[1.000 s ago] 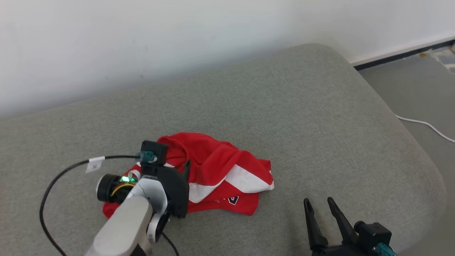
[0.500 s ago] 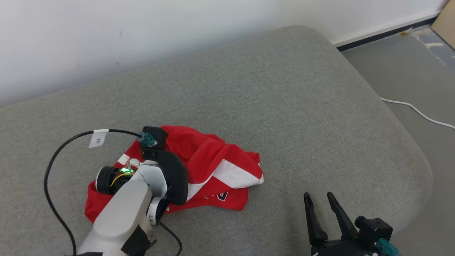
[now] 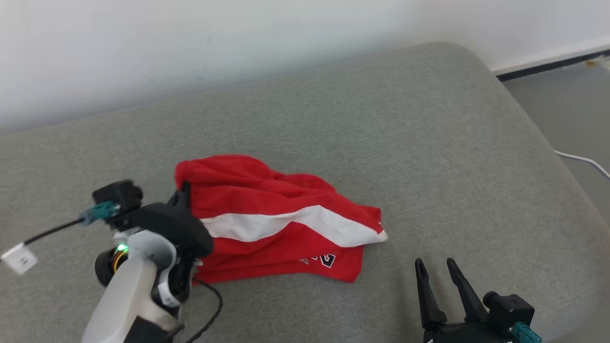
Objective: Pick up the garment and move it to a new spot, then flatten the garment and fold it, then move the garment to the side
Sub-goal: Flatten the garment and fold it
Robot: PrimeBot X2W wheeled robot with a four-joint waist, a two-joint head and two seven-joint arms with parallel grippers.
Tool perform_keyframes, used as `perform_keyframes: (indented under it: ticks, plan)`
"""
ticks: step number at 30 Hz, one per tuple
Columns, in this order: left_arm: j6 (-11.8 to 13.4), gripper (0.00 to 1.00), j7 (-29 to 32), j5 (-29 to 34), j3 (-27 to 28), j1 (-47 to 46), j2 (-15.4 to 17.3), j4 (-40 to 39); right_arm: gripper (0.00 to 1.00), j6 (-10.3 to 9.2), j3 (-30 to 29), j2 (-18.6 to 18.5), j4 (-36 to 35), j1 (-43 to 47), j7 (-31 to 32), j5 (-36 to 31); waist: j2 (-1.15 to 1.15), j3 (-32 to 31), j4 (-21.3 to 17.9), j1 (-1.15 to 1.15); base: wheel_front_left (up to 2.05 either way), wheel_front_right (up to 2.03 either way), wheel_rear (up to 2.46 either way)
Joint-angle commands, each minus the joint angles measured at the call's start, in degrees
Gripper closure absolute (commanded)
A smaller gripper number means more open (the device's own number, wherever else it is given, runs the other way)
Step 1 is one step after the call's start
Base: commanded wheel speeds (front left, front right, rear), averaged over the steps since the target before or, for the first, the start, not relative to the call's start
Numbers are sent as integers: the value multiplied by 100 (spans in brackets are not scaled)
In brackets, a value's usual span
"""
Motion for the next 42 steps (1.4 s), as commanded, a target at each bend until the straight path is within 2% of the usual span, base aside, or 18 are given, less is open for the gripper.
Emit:
perform_keyframes:
  ticks: [1,7,11,14,15,16,17,23,27,31,35,42]
  plan:
    - [63,100,-71,-158,160,270,15,-235,0,20,-35,9,-34,50,-28,-68,-1,-60,262,0,0,0,0]
    - [319,100,140,-607,500,1164,39,-1084,0,20,-51,7,-58,94,-28,-134,-1,-127,524,0,0,0,0]
    - [571,100,90,-603,645,1691,127,-1582,0,20,-44,10,-61,109,-28,-173,-1,-169,601,0,0,0,0]
    - [604,100,73,-528,602,1979,180,-1877,0,20,-57,9,-48,115,-28,-208,-1,-194,637,0,0,0,0]
    - [579,39,13,-481,581,2041,205,-1964,0,20,-59,9,-44,117,-28,-217,-1,-198,647,0,0,0,0]
    - [579,39,13,-481,581,2041,205,-1964,0,20,-59,9,-44,117,-28,-217,-1,-198,647,0,0,0,0]
    - [537,0,-70,-366,512,2091,275,-2033,0,20,-64,9,-42,117,-28,-217,-1,-205,658,0,0,0,0]
    - [454,0,-551,146,207,2505,445,-2110,0,20,-108,7,-17,149,-27,-277,-1,-328,702,0,0,0,0]
    - [520,0,-1101,608,71,2820,598,-2149,0,20,-253,9,-61,219,0,-377,-1,-440,771,0,0,0,0]
    - [454,0,-1691,968,-37,3106,606,-2345,0,20,-408,10,-113,345,41,-438,-1,-568,884,0,0,0,0]
    - [382,0,-1882,1290,45,3383,448,-2634,0,20,-483,10,-147,407,74,-459,-1,-684,963,0,0,0,0]
    - [219,0,-1889,2513,539,3831,104,-3425,0,20,-479,8,-166,419,65,-383,-1,-753,1054,0,0,0,0]
